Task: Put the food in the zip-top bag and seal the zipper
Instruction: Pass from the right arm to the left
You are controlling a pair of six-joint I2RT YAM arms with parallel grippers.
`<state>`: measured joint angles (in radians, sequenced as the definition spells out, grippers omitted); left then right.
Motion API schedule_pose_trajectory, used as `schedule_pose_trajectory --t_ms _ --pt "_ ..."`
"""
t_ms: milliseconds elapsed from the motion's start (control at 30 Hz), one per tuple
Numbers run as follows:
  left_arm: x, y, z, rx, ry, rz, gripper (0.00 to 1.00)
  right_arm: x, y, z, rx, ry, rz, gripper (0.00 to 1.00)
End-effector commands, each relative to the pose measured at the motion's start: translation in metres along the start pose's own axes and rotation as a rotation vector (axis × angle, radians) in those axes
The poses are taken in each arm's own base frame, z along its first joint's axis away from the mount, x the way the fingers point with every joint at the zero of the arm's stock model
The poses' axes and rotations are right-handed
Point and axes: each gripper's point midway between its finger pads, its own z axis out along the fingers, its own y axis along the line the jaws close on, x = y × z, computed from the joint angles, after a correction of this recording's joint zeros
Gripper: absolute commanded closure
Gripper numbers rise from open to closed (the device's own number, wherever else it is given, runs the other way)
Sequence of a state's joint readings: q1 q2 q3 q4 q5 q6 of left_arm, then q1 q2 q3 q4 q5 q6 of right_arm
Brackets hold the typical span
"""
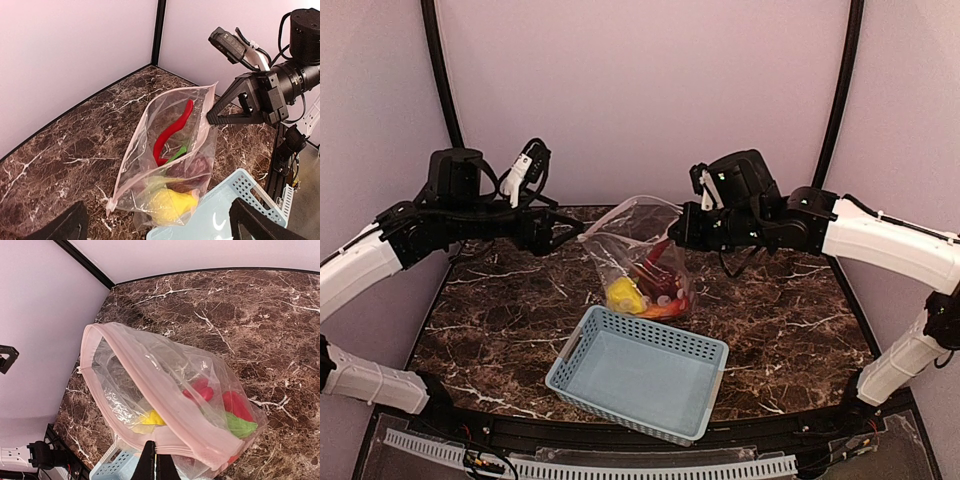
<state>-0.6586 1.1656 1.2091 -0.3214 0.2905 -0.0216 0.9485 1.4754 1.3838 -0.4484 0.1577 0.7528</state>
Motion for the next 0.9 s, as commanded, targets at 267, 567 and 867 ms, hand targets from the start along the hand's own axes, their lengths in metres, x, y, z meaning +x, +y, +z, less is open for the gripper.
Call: schedule_pose_trajectory --t_ms 267,567,867 --pt "0.075 0.025 0.017 0.012 -0.011 -0.217 0.20 -0.011 0.007 -0.007 -0.041 -0.027 0.015 1.00" --pt "0.090 0.027 0.038 0.107 -0.111 -0.359 0.37 -0.013 0.007 -0.012 -0.044 -0.036 0.021 1.00" --pt "0.096 0.030 0.055 0.143 -0.143 -0.452 0.42 -0.013 0.008 -0.013 -0.050 -0.039 0.021 1.00"
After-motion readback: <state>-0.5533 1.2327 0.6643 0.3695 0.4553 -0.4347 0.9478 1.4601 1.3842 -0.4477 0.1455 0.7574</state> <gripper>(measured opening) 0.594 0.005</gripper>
